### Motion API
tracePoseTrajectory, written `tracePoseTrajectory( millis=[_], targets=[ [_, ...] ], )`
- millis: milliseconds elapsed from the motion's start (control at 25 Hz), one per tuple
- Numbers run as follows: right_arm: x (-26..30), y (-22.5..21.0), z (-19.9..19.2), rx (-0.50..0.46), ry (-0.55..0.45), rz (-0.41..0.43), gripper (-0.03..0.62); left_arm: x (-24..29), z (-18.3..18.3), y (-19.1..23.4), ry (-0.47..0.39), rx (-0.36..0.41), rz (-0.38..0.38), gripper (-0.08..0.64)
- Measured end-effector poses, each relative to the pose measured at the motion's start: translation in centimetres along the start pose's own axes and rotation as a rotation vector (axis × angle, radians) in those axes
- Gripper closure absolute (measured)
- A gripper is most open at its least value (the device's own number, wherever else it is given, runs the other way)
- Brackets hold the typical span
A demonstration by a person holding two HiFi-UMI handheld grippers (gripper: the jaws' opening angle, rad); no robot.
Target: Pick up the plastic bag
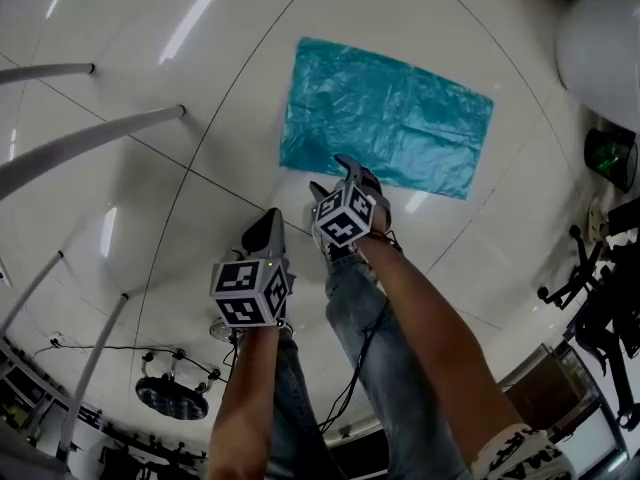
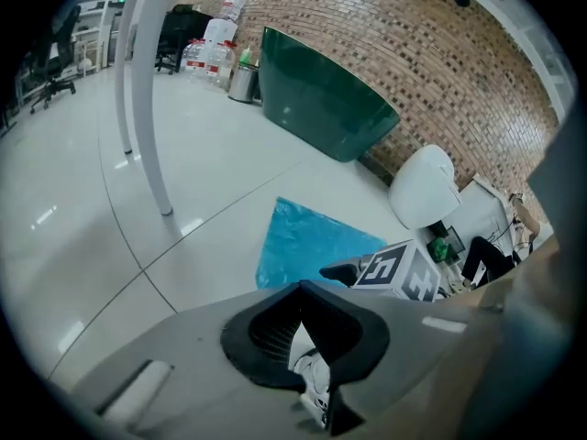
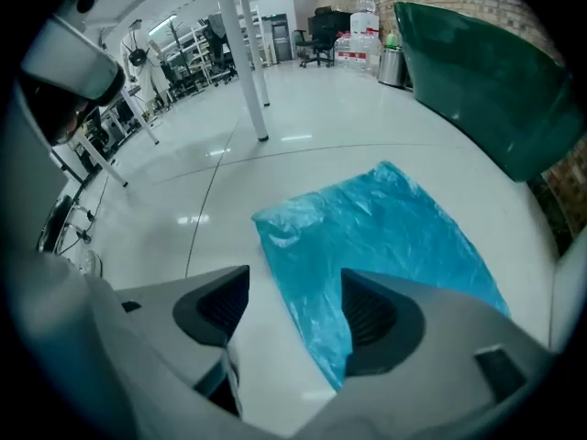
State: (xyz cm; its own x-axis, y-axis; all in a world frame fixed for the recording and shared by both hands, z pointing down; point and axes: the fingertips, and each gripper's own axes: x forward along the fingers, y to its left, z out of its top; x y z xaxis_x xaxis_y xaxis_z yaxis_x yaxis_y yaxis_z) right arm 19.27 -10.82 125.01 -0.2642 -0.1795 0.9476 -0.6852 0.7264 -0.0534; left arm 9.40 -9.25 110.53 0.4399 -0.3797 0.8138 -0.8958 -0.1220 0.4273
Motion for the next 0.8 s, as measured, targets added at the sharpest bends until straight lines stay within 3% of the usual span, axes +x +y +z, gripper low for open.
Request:
tracePoseTrajectory(
  millis=[120,360,640,800],
  targets=[
    [2.4,0.3,-0.6,-0.056,0.016,-0.025,0.262,1.6,-1.2,0.5,0.007,0.002,-0.015,0.560],
    [4.9,0.6,-0.7,-0.259,0.031,-0.180,0.262,2.6,-4.1,0.5,0.024,-0.015,-0.035,0.560],
    [5.9,-0.5,-1.3,-0.206,0.018,-0.213,0.264,3.2,-5.9,1.0,0.033,-0.034,-0.036,0.560],
    [5.8,-0.7,-1.3,-0.208,0.025,-0.163,0.296,2.9,-6.0,1.1,0.029,-0.045,-0.028,0.560]
  ],
)
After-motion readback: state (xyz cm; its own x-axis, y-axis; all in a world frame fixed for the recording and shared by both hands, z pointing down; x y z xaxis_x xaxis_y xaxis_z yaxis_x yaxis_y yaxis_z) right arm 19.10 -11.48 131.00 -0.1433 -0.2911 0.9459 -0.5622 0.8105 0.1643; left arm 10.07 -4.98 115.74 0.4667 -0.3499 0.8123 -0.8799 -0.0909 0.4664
